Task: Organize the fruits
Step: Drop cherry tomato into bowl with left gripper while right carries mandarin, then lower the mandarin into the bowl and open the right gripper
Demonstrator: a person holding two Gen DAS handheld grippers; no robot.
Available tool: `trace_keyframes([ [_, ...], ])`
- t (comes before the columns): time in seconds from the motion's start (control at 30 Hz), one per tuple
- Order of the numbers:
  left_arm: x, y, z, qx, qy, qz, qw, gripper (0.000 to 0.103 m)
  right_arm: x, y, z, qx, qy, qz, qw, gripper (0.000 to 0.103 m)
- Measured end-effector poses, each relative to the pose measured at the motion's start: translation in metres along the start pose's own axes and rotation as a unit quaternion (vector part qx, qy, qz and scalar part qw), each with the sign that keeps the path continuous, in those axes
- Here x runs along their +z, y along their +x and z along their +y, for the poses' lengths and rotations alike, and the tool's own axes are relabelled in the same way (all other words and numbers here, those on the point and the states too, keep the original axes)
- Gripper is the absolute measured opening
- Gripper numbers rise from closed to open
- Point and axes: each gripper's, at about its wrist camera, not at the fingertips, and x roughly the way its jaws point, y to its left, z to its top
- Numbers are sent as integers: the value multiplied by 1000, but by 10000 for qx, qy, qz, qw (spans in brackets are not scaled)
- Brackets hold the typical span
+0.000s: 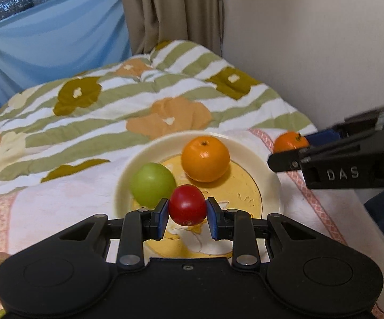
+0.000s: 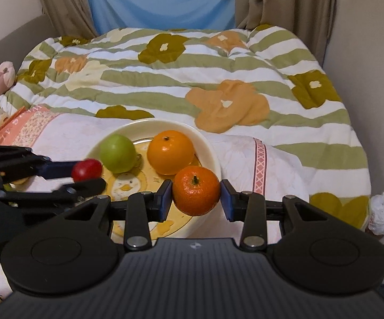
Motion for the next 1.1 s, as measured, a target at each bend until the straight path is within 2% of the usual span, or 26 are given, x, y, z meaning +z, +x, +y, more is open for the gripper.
trace_keyframes([
  [0.23, -1, 35, -13, 88, 117, 245, 9996, 33, 2, 28, -8, 229, -218, 161, 9994, 53],
  [0.5, 0, 52, -18, 136, 172, 396, 9990, 34, 4, 42, -9, 426, -384, 240, 9981, 53],
  [0.53, 0, 51, -18, 139, 164, 373, 9991, 44, 5, 43, -10, 450, -387, 244, 9979, 53],
  [0.57, 0, 50, -17, 153, 160, 358, 9991, 64, 6, 44, -10, 466, -387, 246, 9979, 53],
  [0.63, 0, 44, -17, 248, 161, 268, 9992, 91, 8, 45, -12, 496, -384, 249, 9977, 53],
  [0.7, -1, 36, -16, 293, 185, 159, 9993, 93, 8, 45, -13, 529, -387, 243, 9976, 53],
  [0.8, -3, 25, -11, 349, 139, 196, 9991, 93, 8, 44, -13, 650, -419, 276, 9966, 53],
  [1.1, -19, -17, 13, 636, -329, 209, 9972, 95, 5, 53, -2, 786, -510, 381, 9949, 54],
])
